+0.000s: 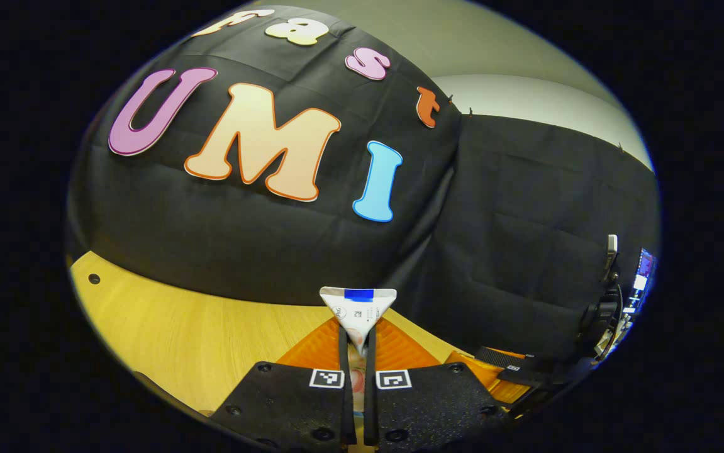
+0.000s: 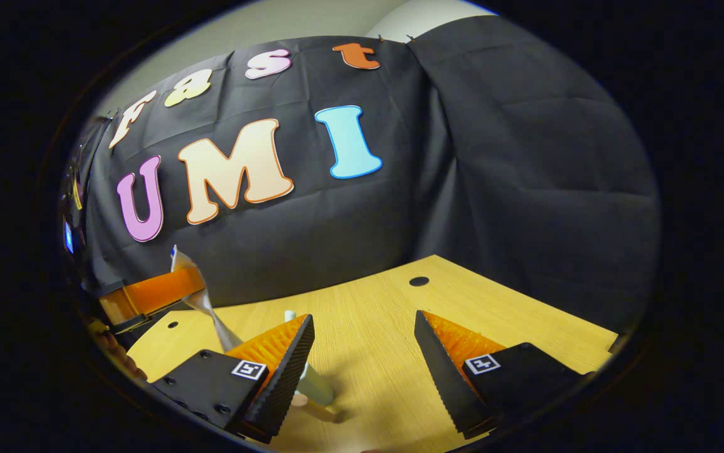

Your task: Put the toothbrush and toothpaste on the desktop into the cup, then pick up the cup and place it on the coaster on the desktop.

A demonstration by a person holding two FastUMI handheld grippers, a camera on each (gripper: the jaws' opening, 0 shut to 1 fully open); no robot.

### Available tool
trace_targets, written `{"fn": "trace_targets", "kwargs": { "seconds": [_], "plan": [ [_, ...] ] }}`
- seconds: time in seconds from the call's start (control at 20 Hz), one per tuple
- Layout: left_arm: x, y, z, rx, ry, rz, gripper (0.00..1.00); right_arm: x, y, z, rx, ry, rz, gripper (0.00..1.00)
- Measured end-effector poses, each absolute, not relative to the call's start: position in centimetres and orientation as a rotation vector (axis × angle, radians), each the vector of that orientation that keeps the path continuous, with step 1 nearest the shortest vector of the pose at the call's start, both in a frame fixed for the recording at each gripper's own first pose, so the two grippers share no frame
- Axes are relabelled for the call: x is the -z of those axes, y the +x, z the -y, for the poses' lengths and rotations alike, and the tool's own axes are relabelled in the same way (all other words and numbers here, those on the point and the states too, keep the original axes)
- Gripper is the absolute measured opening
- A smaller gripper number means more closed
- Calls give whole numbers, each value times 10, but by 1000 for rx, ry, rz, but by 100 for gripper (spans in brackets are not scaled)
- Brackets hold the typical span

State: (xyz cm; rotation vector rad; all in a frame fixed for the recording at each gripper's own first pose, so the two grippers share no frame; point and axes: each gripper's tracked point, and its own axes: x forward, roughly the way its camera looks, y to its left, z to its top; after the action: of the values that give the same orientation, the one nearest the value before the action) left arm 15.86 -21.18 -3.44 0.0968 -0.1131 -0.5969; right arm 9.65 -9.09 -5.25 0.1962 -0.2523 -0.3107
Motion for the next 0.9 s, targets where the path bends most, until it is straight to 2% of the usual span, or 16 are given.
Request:
{"fn": "trace_targets", "kwargs": {
  "seconds": [0.55, 0.65, 0.75, 0.8, 0.85, 0.9],
  "plan": [
    [97, 188, 228, 610, 117, 56, 4, 92, 27, 143, 430, 117, 183, 98],
    [98, 182, 230, 613, 130, 88, 4, 94, 22, 149, 439, 128, 181, 98],
    [101, 185, 228, 603, 139, 88, 6, 95, 23, 149, 434, 143, 179, 98],
    [103, 185, 228, 601, 141, 83, 9, 97, 23, 148, 434, 143, 178, 94],
    [107, 187, 227, 595, 143, 74, 11, 97, 25, 147, 430, 139, 176, 98],
    [111, 187, 225, 590, 142, 59, 17, 97, 27, 144, 425, 135, 175, 98]
  ]
}}
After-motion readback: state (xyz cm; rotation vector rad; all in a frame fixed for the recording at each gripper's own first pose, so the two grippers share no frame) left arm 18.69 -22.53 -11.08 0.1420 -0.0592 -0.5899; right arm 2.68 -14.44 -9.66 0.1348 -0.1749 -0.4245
